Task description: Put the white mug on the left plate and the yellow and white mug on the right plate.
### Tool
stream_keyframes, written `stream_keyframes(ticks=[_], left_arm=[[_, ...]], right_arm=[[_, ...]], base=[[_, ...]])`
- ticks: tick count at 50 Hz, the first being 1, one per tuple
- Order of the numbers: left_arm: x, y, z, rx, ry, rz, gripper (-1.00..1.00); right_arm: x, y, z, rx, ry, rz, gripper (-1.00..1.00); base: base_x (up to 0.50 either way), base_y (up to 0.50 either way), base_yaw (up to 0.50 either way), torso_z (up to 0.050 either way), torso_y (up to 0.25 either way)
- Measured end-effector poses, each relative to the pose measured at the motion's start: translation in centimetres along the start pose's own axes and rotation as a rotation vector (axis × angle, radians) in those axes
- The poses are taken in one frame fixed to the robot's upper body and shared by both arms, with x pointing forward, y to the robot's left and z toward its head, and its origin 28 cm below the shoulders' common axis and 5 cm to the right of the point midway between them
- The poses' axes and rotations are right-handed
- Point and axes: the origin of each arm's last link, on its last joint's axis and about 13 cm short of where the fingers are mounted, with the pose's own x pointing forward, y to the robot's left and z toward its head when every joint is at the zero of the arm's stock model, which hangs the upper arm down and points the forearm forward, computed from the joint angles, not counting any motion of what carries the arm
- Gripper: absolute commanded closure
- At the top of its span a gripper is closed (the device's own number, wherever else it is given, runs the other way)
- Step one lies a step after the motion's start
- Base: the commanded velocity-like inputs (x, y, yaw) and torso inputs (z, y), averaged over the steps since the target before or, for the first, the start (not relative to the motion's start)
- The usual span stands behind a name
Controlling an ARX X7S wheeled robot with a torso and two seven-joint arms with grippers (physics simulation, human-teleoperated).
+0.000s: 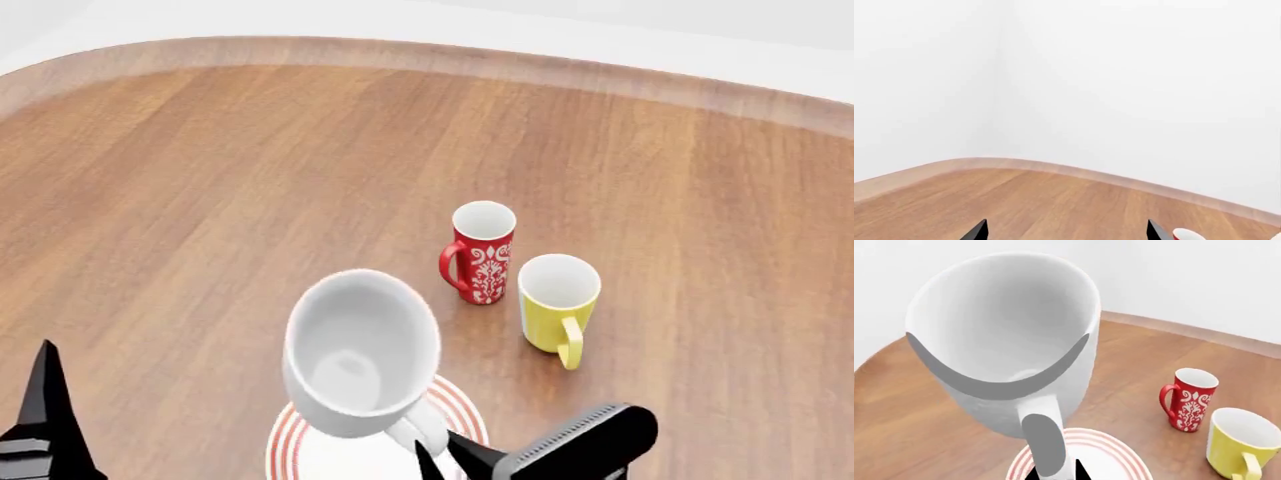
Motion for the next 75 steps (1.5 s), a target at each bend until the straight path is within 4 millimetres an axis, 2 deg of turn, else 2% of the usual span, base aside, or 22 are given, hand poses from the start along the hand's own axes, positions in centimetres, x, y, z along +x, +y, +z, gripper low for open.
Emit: stream_keyframes(ticks=[17, 39, 75], left_arm=[[-0.2, -0.2, 0.3, -0.002, -0.003, 0.001, -1.00], [-0.1, -0.4, 0.3, -0.004, -0.002, 0.000, -1.00], [0.0, -0.4, 0.4, -0.011, -0.003, 0.001, -1.00]], right_arm=[[0.9, -1.9, -0.3, 0.090, 0.036, -0.107, 1.00], [1.7, -2.8, -0.5, 0.134, 0.087, -0.147, 1.00], [5.9, -3.3, -2.7, 0.151, 0.239, -0.132, 1.00]], base=[[0.00, 0.00, 0.00, 0.000, 0.000], [0.00, 0.00, 0.00, 0.000, 0.000], [0.00, 0.00, 0.00, 0.000, 0.000]])
